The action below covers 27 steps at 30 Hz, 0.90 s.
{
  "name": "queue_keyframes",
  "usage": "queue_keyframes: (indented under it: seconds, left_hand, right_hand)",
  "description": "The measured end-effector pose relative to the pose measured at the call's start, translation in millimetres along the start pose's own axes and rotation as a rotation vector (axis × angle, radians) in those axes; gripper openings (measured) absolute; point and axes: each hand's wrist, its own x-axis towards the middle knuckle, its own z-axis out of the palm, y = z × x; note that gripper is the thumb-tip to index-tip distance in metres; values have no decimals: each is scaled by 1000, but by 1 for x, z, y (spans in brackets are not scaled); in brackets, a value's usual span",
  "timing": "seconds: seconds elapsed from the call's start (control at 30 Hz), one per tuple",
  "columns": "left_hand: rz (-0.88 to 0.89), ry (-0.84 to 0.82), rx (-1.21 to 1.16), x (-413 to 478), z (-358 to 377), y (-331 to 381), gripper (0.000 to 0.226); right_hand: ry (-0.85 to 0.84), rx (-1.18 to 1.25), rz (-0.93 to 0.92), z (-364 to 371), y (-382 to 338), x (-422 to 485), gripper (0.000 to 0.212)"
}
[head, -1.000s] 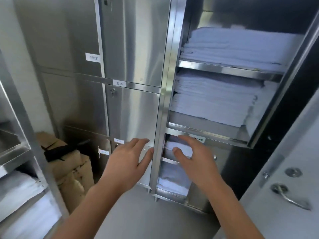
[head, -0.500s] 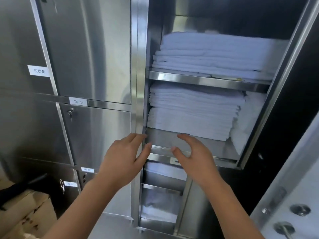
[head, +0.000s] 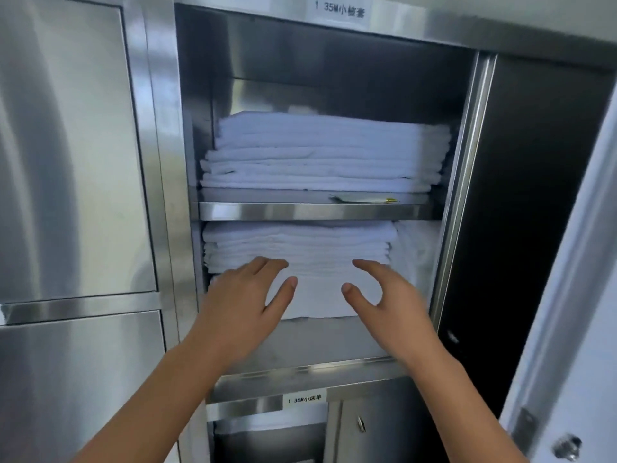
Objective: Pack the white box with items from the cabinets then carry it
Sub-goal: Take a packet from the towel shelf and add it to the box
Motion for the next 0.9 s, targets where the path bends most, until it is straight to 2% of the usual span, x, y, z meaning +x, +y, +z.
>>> queue_keyframes:
  seconds: [0.37, 0.9]
  left_hand:
    - [146, -90, -57, 62, 53, -7, 58]
    - [203, 104, 0, 150, 10, 11, 49]
  right_hand:
    - [93, -159, 102, 1, 28, 17, 54]
    - [165, -150, -117, -40, 17, 121, 53]
